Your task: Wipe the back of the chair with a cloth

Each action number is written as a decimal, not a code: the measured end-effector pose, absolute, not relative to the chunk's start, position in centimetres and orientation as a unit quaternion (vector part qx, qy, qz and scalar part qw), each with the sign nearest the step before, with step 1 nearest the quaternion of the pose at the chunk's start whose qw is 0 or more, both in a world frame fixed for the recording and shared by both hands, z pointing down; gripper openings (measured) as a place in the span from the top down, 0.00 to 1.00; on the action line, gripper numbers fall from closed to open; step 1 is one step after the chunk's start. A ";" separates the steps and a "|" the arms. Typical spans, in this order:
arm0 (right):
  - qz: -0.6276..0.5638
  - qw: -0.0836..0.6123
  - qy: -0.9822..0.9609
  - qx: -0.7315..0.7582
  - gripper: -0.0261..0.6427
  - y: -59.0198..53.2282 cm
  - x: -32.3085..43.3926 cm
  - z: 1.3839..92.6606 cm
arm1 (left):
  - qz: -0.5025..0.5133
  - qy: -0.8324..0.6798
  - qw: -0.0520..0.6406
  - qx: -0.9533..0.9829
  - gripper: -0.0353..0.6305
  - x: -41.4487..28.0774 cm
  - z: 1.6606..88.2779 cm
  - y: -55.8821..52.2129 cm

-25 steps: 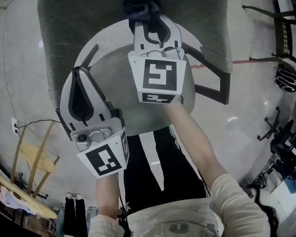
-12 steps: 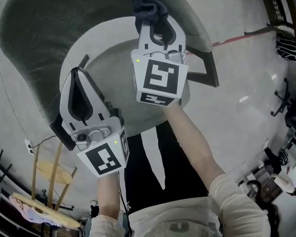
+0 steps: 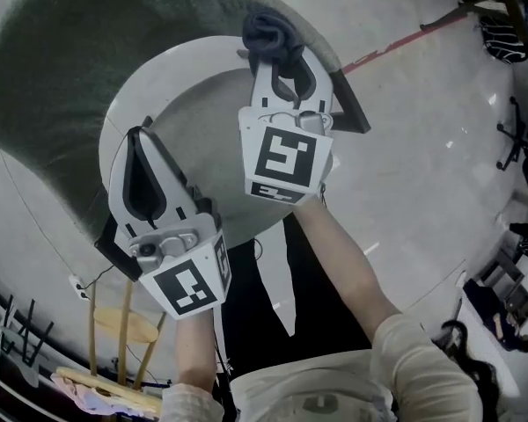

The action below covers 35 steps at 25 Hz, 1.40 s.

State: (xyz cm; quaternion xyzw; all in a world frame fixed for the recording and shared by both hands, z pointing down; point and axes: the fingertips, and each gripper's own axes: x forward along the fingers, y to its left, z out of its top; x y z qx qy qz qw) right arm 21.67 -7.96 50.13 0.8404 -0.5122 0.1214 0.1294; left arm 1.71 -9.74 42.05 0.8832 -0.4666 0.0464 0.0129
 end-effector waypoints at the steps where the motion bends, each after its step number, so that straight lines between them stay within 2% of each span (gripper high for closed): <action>1: 0.120 0.131 -0.505 0.845 0.87 -7.4 21.8 50.2 | 0.044 -0.460 0.011 0.887 0.93 2.0 41.9 -9.8; 19: 0.128 0.131 -0.435 0.882 0.87 -1.9 23.1 50.4 | 0.041 -0.398 0.016 0.916 0.92 4.7 42.2 -8.0; 29: 0.124 0.139 -0.441 0.878 0.87 -1.7 22.9 49.9 | 0.042 -0.413 0.025 0.910 0.93 3.8 42.1 -7.6; 35: 0.101 0.134 -0.471 0.866 0.87 -3.1 21.5 46.7 | 0.031 -0.433 0.020 0.901 0.92 2.4 39.5 -7.6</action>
